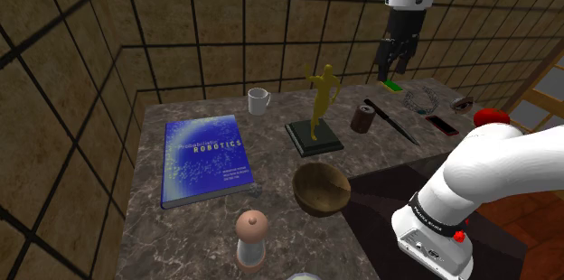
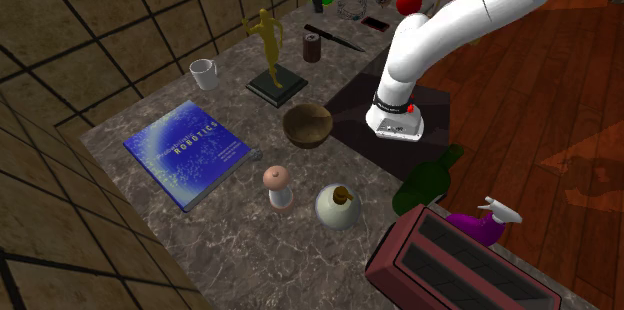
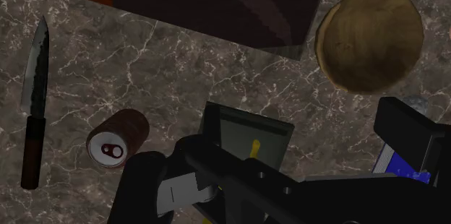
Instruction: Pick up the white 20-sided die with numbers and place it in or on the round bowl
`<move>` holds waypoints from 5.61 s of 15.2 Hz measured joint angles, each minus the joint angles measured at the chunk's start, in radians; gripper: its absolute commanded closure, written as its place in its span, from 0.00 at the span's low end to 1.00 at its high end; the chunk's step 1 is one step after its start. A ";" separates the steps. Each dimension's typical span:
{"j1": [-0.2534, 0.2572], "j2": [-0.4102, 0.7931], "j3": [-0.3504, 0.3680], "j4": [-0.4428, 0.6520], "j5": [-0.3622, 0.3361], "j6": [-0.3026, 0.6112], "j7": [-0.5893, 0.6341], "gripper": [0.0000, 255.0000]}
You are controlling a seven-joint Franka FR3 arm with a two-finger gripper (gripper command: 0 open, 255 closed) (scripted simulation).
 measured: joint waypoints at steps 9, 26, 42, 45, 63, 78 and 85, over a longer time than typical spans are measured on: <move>0.044 0.093 0.127 -0.087 0.097 0.166 0.136 0.00; 0.120 0.592 0.416 -0.029 0.181 0.587 0.472 0.00; 0.235 1.131 0.465 0.226 -0.031 0.815 0.788 0.00; 0.246 1.157 0.460 0.209 -0.044 0.857 0.801 0.00; 0.246 1.166 0.451 0.211 -0.054 0.851 0.806 1.00; 0.203 1.086 0.481 0.066 -0.066 1.087 0.636 0.00; 0.232 1.160 0.448 0.053 -0.122 1.182 0.661 0.00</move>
